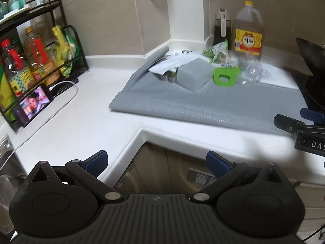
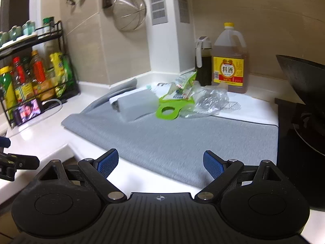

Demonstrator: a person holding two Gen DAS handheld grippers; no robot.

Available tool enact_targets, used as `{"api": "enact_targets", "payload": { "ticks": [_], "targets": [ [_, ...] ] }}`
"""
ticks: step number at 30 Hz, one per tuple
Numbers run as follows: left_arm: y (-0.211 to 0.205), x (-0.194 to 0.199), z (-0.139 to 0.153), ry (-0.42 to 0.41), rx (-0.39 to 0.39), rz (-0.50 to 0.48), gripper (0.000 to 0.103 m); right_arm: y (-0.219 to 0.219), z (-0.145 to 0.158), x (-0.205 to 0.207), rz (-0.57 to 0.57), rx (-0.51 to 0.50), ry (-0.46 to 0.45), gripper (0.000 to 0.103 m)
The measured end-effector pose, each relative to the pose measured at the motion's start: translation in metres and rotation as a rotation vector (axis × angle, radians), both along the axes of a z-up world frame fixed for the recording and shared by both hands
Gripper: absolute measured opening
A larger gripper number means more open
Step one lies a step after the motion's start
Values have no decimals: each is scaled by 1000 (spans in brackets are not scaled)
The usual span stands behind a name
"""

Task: Collect trash
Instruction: 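Move both tools toward the clear plastic trash on the grey mat, then grasp the clear plastic bag with the right gripper while the left grasps the clear plastic sheet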

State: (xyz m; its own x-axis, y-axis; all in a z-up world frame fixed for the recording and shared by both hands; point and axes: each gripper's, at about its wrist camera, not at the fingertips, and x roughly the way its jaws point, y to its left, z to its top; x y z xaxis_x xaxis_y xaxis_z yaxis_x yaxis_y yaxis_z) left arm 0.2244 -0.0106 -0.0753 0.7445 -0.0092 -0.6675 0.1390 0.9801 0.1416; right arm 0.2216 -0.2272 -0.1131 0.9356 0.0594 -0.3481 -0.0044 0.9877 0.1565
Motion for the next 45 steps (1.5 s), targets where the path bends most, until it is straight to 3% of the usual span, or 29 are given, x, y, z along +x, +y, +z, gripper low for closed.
{"api": "enact_targets", "payload": {
  "ticks": [5,20,25,27,30,34,37,41,45],
  "targets": [
    [-7,26,4,-23,9,-9,103,-10,4,18,-42,22,-17,93],
    [-45,138,-4,-40,-115,-36,103,-40,5,116,-167,76,7,95],
    [-67,182,-12,-56,-108,-146,103,-63,3,160,-288,157,8,95],
    [-77,201,-19,-49,-66,-209,103,-75,1,180,-334,214,22,96],
    [-89,225,-29,-76,5,-193,103,-88,-6,208,-378,262,57,96],
    [-97,251,-40,-50,25,-212,103,-97,-14,232,-410,284,95,98],
    [-108,262,-45,-27,42,-252,103,-95,-18,243,-421,255,112,103],
    [-126,266,-53,-9,102,-306,103,-82,-24,255,-378,138,135,103],
    [-137,269,-63,-3,153,-309,103,-84,-23,255,-352,154,129,103]
  ]
}}
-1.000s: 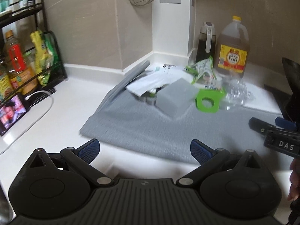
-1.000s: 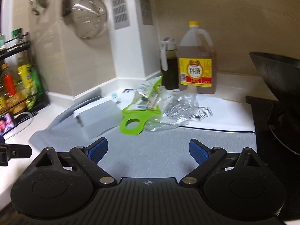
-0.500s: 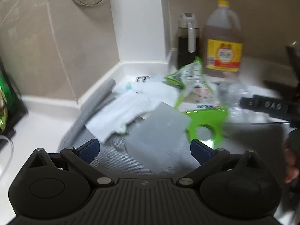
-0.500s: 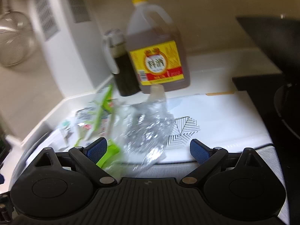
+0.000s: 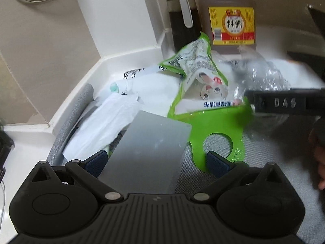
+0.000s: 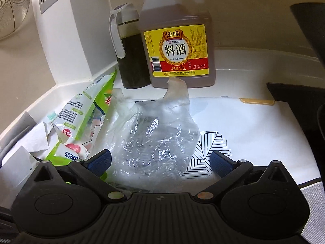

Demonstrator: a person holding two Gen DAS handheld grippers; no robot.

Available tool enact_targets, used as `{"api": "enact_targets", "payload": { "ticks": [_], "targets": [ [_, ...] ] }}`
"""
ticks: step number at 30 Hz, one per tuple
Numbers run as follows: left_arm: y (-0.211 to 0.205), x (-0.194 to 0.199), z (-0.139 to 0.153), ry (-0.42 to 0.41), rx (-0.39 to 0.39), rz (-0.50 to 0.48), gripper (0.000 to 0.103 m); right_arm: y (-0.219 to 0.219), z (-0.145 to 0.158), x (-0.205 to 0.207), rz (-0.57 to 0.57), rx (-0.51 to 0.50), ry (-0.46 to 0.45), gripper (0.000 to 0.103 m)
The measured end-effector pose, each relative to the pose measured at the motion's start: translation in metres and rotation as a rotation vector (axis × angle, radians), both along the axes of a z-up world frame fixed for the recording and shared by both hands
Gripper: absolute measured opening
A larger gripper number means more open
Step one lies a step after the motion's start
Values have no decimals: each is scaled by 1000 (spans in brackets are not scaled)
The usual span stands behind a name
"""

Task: Collect trash
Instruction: 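Grasp the clear plastic bag with the right gripper while the left grasps the clear plastic sheet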

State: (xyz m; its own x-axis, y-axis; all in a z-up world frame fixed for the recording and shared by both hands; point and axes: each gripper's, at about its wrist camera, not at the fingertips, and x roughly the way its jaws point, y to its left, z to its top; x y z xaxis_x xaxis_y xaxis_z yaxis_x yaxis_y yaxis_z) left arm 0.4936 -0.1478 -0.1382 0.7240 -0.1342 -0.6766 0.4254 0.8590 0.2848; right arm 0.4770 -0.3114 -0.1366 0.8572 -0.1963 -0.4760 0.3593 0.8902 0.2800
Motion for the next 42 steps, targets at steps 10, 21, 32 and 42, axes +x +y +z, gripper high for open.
{"api": "enact_targets", "payload": {
  "ticks": [10,21,32,42],
  "targets": [
    [2,-1,-1,-5,15,6,103,1,1,3,-2,-8,5,103],
    [3,0,-2,-6,13,13,103,2,1,3,-3,-11,6,103],
    [21,-25,42,-81,-122,28,73,-3,5,-11,-18,8,-84,6],
    [49,-72,81,-180,-172,67,73,-6,33,-57,-209,-114,-394,6]
  ]
}}
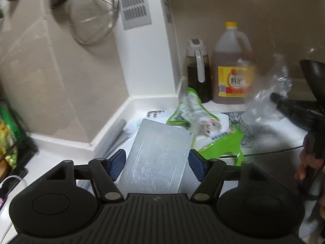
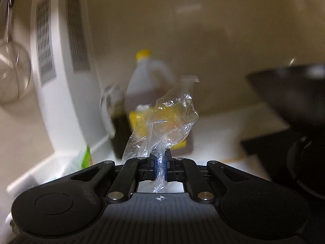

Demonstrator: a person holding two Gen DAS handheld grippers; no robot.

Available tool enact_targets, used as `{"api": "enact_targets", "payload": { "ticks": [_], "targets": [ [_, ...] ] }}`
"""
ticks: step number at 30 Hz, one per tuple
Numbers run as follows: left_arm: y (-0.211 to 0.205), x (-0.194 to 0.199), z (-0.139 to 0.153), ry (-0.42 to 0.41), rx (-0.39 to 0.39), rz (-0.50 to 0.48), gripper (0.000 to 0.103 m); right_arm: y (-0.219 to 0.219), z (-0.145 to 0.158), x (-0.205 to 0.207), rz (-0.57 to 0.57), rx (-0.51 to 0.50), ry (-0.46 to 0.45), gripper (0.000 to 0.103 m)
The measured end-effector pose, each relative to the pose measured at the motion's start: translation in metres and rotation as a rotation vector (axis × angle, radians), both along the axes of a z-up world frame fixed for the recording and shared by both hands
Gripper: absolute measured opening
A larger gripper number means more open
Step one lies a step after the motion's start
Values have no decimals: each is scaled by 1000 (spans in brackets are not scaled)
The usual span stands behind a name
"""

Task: Collect trash
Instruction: 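Grasp the clear plastic bag with the right gripper while the left grasps the clear plastic sheet, then carry the plastic bag and plastic sheet down toward the bin with both tools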

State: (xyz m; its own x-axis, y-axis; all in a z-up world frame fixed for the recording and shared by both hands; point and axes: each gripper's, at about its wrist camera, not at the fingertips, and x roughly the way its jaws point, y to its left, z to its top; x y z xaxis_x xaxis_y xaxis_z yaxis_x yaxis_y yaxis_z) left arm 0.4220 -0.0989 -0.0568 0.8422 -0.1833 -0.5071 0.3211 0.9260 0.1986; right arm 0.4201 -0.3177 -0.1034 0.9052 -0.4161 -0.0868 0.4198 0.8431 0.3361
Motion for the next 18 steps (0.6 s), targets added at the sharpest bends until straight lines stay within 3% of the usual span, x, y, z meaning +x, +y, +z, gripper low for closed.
{"api": "enact_targets", "payload": {
  "ticks": [3,13,18],
  "targets": [
    [14,-18,4,-4,-20,32,73,-1,5,-10,-44,-37,-60,6],
    [81,-125,5,2,-43,170,73,12,6,-27,85,-102,-136,7],
    [108,-176,-1,7,-29,216,73,20,18,-83,174,-52,-138,7]
  ]
}}
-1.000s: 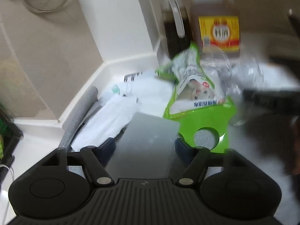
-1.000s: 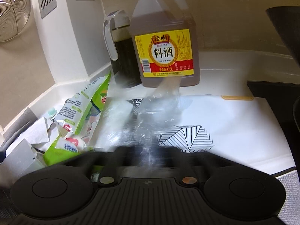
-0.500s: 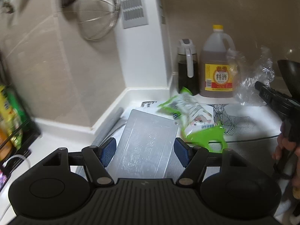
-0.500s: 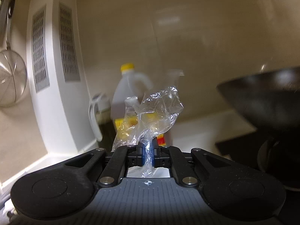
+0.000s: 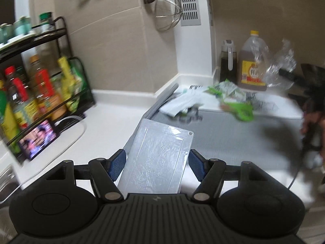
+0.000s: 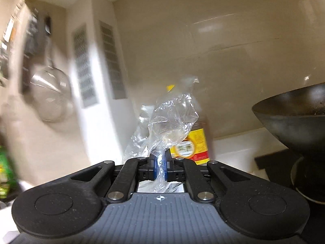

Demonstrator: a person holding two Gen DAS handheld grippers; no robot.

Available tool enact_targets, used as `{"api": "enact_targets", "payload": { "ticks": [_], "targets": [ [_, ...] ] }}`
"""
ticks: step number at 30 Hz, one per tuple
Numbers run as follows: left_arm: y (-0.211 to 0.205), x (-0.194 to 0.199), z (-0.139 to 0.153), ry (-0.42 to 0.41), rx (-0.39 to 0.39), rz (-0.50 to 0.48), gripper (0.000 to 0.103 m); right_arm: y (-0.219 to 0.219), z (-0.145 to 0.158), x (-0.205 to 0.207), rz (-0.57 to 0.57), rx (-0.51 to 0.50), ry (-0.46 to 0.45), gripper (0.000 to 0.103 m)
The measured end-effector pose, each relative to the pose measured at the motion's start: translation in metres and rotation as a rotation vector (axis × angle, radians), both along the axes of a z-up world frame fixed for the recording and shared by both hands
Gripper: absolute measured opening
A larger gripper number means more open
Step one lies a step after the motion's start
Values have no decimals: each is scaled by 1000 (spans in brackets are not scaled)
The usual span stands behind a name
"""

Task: Collect trash
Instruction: 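Carry the plastic bag and plastic sheet down toward the bin with both tools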

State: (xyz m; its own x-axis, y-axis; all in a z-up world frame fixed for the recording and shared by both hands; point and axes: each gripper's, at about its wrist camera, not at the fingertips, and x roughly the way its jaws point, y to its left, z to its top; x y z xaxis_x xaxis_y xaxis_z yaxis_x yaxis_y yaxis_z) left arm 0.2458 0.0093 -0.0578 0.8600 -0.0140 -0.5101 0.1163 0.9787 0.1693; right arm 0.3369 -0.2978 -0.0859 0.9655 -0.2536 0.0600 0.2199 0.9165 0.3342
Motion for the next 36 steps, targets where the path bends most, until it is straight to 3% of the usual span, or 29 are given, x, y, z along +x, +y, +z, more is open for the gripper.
{"api": "enact_targets", "payload": {
  "ticks": [5,9,18,27,31,36],
  "targets": [
    [12,-50,-11,1,-17,20,73,15,-1,-84,154,-46,-5,7],
    [16,-91,-20,-4,-34,19,73,18,-9,-139,271,-29,54,7],
    [20,-162,-46,-9,-35,20,73,66,-34,-225,433,-87,156,7],
    [32,-195,-77,27,-53,74,73,102,-59,-255,498,-170,305,7],
    [38,-196,-72,21,-46,90,73,94,-42,-261,470,-221,278,7],
    [45,-194,-44,-44,-49,73,73,87,-6,-260,441,-334,194,7]
  ]
}}
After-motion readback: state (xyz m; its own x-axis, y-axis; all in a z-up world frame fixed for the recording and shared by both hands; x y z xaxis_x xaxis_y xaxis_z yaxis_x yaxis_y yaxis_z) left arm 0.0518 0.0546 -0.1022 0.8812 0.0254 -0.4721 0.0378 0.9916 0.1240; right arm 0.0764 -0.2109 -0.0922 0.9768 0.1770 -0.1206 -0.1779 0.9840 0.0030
